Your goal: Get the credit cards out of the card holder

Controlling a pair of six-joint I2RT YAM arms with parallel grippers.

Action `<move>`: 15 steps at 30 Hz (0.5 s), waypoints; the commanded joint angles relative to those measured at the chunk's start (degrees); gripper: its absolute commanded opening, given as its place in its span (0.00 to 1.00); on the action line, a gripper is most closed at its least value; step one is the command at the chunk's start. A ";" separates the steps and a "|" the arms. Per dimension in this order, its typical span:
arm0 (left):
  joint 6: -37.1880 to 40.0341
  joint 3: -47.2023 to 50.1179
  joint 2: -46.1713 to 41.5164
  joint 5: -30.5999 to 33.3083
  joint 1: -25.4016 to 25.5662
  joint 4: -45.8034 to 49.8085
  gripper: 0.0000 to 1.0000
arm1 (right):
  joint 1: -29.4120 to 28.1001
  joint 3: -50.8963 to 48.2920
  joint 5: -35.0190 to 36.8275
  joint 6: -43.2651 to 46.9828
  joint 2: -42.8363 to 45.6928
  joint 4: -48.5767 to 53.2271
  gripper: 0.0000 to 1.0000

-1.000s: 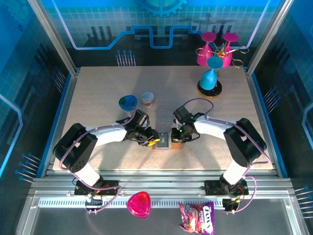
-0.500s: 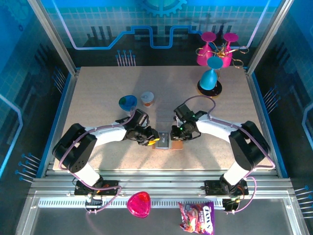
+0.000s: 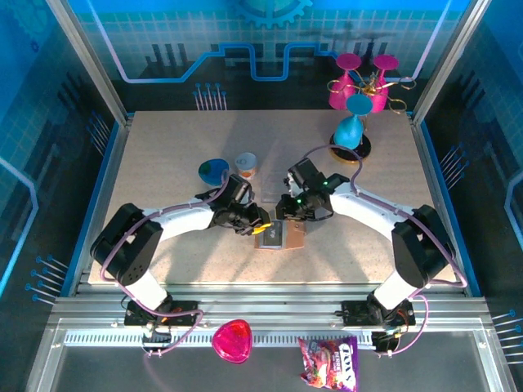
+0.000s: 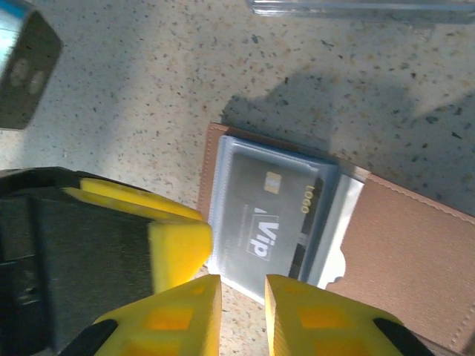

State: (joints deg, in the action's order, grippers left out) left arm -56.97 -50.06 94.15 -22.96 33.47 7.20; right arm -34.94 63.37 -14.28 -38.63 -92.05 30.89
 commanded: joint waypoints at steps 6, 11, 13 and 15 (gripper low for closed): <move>-0.36 -0.91 1.93 -2.53 -0.34 -1.84 0.22 | -1.10 -2.22 -4.25 -3.16 -3.77 -3.98 0.21; -1.12 -1.31 3.72 -3.99 -0.27 -3.58 0.20 | -1.32 -4.30 -3.95 -4.06 -4.67 -5.30 0.22; -1.38 -1.29 4.41 -4.32 -0.19 -4.15 0.19 | -1.28 -4.82 -2.59 -4.00 -4.80 -4.65 0.23; -1.60 -1.29 5.05 -4.72 -0.16 -4.62 0.19 | -1.28 -5.24 -1.68 -3.72 -4.98 -4.12 0.23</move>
State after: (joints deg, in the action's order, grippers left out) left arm -57.34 -50.11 97.78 -25.41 33.47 3.95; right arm -35.38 59.00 -16.91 -41.80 -96.57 26.50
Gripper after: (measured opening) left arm 0.193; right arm 0.232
